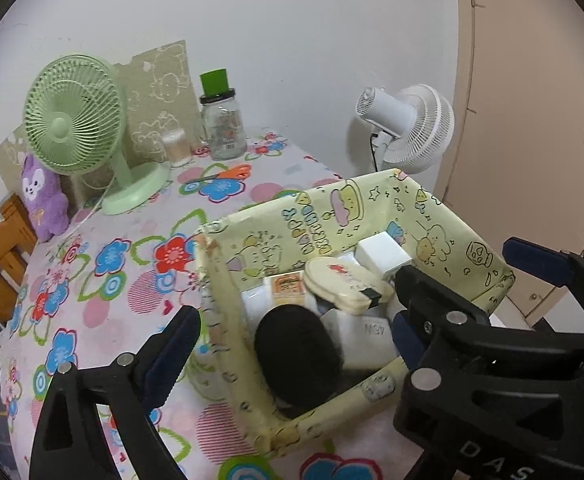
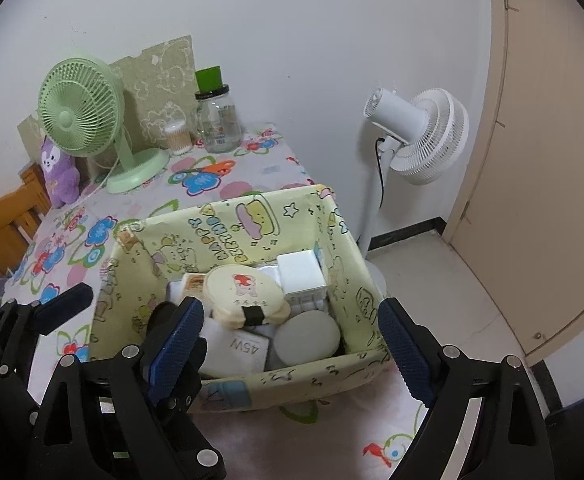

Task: Organize rigid objects
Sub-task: 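Open left tool to release the black holder while right tool releases the cream case, then withdraw both open tools from the basket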

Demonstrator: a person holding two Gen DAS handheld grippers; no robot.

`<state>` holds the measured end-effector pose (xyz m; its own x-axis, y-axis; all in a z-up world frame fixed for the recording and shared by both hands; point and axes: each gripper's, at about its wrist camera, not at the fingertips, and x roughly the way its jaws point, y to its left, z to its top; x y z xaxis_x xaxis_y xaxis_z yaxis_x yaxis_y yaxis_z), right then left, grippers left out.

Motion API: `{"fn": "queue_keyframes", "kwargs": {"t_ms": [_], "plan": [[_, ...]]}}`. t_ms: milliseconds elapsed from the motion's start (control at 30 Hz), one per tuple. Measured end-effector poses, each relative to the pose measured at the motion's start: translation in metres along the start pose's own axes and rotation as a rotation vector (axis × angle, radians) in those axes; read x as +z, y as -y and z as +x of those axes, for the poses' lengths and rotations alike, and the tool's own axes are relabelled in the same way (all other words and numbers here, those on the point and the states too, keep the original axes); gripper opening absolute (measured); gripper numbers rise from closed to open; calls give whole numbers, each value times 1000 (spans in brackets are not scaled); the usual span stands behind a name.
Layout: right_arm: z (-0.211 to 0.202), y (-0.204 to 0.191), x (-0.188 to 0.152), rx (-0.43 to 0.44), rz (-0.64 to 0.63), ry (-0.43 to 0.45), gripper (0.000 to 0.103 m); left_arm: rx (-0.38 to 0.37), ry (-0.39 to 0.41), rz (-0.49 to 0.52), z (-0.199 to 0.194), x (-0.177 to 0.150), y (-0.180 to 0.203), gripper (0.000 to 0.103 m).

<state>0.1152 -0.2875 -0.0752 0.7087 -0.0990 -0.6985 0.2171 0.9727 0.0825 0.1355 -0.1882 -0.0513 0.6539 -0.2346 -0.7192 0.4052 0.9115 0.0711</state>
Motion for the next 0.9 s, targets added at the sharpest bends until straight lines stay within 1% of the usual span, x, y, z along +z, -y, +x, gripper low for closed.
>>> {"fn": "queue_keyframes", "kwargs": {"t_ms": [233,300,367,500,733,900], "plan": [[-14,-13,-5,6,-13,24,93,14,14,-35,-16,-9,-19,99],[-19,-18,-8,6,-20,34,94,21,23,-38,-22,-13,-23,100],[-23,-24,-11,8,-25,44,94,31,37,-34,-29,-17,-27,103],[-30,-33,-17,23,-20,61,97,51,58,-39,-41,-25,-34,103],[-44,-53,-25,31,-48,93,102,84,73,-83,-60,-40,-56,103],[-54,-65,-31,51,-62,106,102,109,85,-118,-75,-51,-73,103]]}}
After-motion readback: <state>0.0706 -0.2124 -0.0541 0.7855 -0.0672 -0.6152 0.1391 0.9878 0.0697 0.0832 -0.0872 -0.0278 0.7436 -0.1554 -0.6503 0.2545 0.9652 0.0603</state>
